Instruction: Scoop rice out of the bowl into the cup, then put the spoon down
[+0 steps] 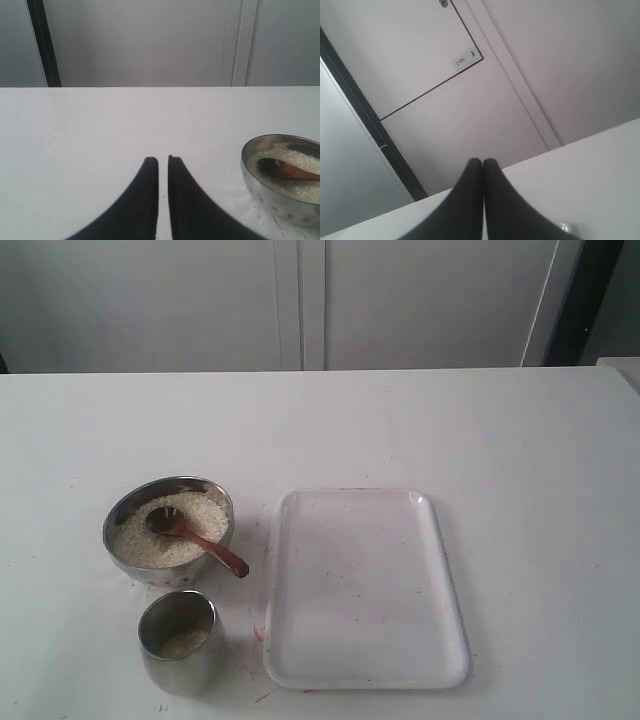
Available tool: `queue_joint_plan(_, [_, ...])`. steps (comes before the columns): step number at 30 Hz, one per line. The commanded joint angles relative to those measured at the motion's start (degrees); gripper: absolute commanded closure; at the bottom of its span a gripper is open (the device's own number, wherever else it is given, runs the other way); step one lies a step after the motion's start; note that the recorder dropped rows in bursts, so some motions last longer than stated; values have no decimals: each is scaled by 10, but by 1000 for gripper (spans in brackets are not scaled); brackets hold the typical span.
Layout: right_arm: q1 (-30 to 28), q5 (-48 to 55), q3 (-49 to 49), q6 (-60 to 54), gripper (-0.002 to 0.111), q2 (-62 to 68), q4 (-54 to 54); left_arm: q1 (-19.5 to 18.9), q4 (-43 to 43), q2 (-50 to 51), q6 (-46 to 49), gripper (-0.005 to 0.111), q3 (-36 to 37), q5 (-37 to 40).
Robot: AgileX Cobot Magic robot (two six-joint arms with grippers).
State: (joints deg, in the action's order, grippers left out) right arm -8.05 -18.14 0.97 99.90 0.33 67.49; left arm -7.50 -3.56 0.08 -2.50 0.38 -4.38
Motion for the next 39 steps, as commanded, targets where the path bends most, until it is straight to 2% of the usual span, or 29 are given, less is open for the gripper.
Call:
queue_joint_plan(1, [1,-19,65,206,108,24,212,2,-3,-1,-3,92,-4,-3])
queue_joint_plan(3, [1,-61,109,207,108,70,250,2,-3,-1,-3,92,-4,-3])
queue_joint_plan(7, [1,-146,204,207,108,195,250,2,-3,-1,-3,92,-4,-3])
queue_joint_plan(14, [1,-245,346,207,108,405,325,2,-3,-1,-3,92,-4,-3])
queue_joint_plan(18, [1,-215,386,206,108,473,325,2,-3,-1,-3,92,-4,-3])
queue_joint_plan(22, [1,-179,401,129,108,506,325,2,-3,-1,-3,92,-4,-3])
queue_joint_plan(39, [1,-87,403,81,108,501,325,2,-3,-1,-3,92,-4,-3])
